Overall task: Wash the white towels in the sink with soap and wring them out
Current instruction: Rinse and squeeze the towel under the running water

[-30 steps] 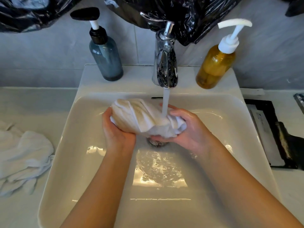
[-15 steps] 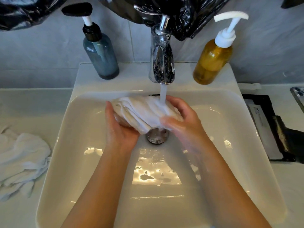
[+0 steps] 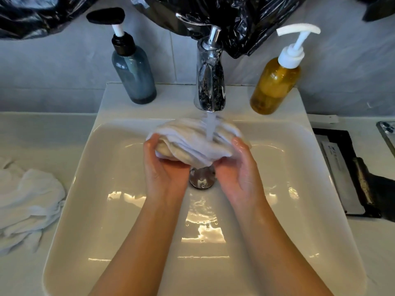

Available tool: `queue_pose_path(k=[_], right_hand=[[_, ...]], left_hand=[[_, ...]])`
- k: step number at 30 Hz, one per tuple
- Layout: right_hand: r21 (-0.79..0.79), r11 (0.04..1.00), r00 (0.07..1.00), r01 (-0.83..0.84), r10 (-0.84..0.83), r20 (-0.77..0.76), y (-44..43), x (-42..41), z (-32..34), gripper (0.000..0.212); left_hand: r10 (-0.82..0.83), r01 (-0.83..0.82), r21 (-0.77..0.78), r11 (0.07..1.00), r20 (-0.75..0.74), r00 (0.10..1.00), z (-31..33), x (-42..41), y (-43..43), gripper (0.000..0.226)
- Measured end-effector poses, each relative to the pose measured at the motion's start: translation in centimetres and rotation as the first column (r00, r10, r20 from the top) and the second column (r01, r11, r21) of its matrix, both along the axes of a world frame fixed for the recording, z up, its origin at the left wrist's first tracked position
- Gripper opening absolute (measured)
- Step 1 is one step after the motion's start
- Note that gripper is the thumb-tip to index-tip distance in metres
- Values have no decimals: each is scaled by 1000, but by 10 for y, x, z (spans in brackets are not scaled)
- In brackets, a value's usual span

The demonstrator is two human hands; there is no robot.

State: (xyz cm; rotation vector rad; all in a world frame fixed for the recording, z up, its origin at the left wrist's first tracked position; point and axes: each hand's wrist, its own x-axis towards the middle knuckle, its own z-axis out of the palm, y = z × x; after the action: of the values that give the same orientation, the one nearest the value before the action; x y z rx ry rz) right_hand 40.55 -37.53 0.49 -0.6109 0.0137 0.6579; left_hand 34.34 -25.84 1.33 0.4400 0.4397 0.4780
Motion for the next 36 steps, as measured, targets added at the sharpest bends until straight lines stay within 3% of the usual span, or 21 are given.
queue_pose_path(k=[2, 5, 7, 11, 13, 16, 19, 25, 28, 33, 36], right_hand=[[-8, 1000, 1000, 4, -4, 7, -2, 3, 0, 51], [21, 1000, 1000, 22, -23, 7, -6, 3, 4, 57], [20, 999, 999, 50, -50, -18, -7, 3, 5, 64], [-91, 992, 989, 86, -96, -113, -8, 7, 7, 84], [-110, 988, 978, 109, -126, -164, -3, 8, 9, 69], [-93, 989, 969, 114, -131, -210, 9, 8, 15, 23], [-54, 997, 972, 60, -70, -225, 21, 7, 19, 14], [25, 1000, 992, -19, 22, -125, 32, 0, 12, 40], [52, 998, 992, -43, 49, -113, 31, -1, 10, 39], [99, 989, 976, 107, -85, -202, 23, 2, 3, 40], [119, 977, 956, 178, -143, -255, 16, 6, 0, 45]], left_hand=[[42, -42, -36, 998, 16, 999, 0, 1, -8, 47], [113, -112, -134, 985, 3, 994, 3, 3, -21, 75], [152, -161, -171, 972, -63, 986, 5, 4, -27, 70], [193, -216, -231, 949, -115, 974, 6, 9, -30, 41], [223, -247, -263, 933, -119, 968, 9, 9, -27, 42], [258, -286, -306, 908, -128, 958, 11, 4, -22, 35], [292, -306, -299, 904, -92, 952, 5, -4, -15, 28], [339, -348, -286, 893, -84, 937, 3, -13, -10, 34], [322, -319, -284, 904, -36, 946, -2, -16, -9, 28], [249, -254, -237, 938, -51, 967, 0, -11, -15, 24], [235, -253, -130, 959, -137, 962, 6, 0, -22, 24]])
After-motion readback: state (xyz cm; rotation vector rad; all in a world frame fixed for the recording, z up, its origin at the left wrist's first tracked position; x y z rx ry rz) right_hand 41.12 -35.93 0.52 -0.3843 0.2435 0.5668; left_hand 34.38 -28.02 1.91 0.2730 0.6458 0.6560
